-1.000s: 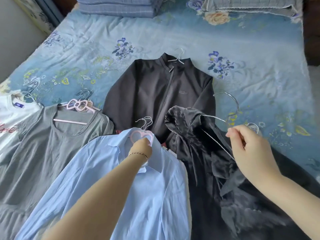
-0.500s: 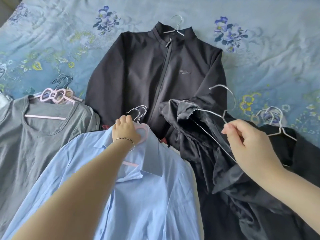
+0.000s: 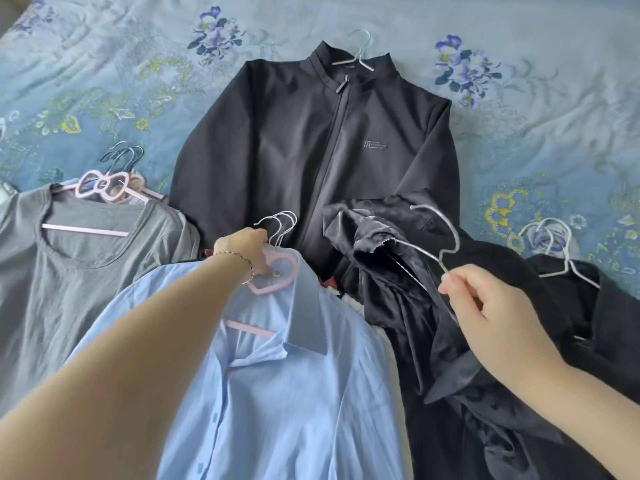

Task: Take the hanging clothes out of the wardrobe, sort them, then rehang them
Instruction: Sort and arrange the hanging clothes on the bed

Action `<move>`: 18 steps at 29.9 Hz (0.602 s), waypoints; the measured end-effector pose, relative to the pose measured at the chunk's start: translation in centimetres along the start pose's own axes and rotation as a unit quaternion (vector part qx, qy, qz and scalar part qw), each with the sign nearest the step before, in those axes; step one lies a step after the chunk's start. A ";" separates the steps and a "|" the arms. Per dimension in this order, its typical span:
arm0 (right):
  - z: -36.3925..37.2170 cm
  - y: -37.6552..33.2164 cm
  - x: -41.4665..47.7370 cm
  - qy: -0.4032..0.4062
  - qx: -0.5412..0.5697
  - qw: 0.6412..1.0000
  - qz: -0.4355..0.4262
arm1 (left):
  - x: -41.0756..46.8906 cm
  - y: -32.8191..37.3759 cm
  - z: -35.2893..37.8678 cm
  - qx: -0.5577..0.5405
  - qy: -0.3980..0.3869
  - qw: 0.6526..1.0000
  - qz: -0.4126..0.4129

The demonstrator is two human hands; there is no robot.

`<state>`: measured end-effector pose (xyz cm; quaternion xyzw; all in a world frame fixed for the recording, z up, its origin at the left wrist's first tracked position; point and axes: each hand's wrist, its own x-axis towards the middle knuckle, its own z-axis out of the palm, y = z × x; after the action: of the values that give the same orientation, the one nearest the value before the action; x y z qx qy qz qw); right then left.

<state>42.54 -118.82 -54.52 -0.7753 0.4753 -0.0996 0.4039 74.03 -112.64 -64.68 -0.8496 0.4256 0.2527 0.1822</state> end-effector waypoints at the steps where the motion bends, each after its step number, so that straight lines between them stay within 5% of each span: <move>1: -0.1 -0.1 -0.1 0.002 -0.003 1.000 0.002 | -0.5 -0.3 0.2 0.006 0.024 1.000 0.009; 11: -4.1 -2.3 -3.6 0.052 -0.044 0.998 0.006 | -8.2 -2.4 -2.3 -0.022 0.196 0.980 0.024; 15: -8.3 -4.4 -6.2 0.114 -0.047 0.992 -0.014 | -14.4 -4.0 -4.1 0.026 0.295 0.938 0.178; 18: -11.8 -6.2 -8.6 0.127 -0.045 0.990 -0.030 | -20.7 -5.6 -5.7 0.048 0.295 0.933 0.199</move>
<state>35.75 -116.73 -40.32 -0.7878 0.5032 -0.1878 0.3014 69.55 -99.34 -47.44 -0.7742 0.6320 0.0007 0.0350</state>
